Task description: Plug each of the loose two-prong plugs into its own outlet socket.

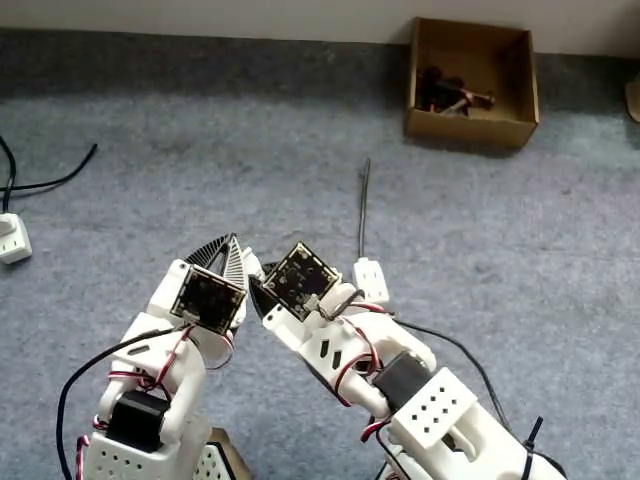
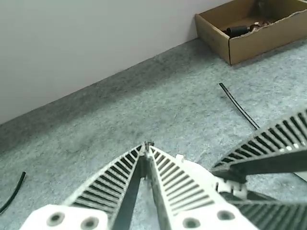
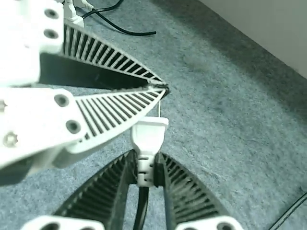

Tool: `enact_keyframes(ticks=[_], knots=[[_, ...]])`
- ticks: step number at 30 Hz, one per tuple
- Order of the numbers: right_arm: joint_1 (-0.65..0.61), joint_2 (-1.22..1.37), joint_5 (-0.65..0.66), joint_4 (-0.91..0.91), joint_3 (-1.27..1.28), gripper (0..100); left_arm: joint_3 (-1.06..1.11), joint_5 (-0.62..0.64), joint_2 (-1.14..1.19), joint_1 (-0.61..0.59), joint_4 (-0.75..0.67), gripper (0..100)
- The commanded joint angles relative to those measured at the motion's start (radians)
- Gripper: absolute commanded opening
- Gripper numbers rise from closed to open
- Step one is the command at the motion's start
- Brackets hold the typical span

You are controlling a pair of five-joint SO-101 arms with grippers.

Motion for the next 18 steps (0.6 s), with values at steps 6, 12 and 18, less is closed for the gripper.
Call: enact_keyframes(ticks=[6, 12, 18], knots=[[0.019, -0.039, -0.009, 0.117, -0.170, 0.5, 0.004, -0.012, 0.008, -0.012, -0.012, 1], [0.056, -0.039, -0.011, 0.174, -0.226, 0.5, 0.005, -0.012, 0.008, -0.005, -0.008, 1], [0.061, -0.039, -0.060, 0.177, -0.228, 0.5, 0.005, -0.012, 0.008, -0.005, -0.008, 1]])
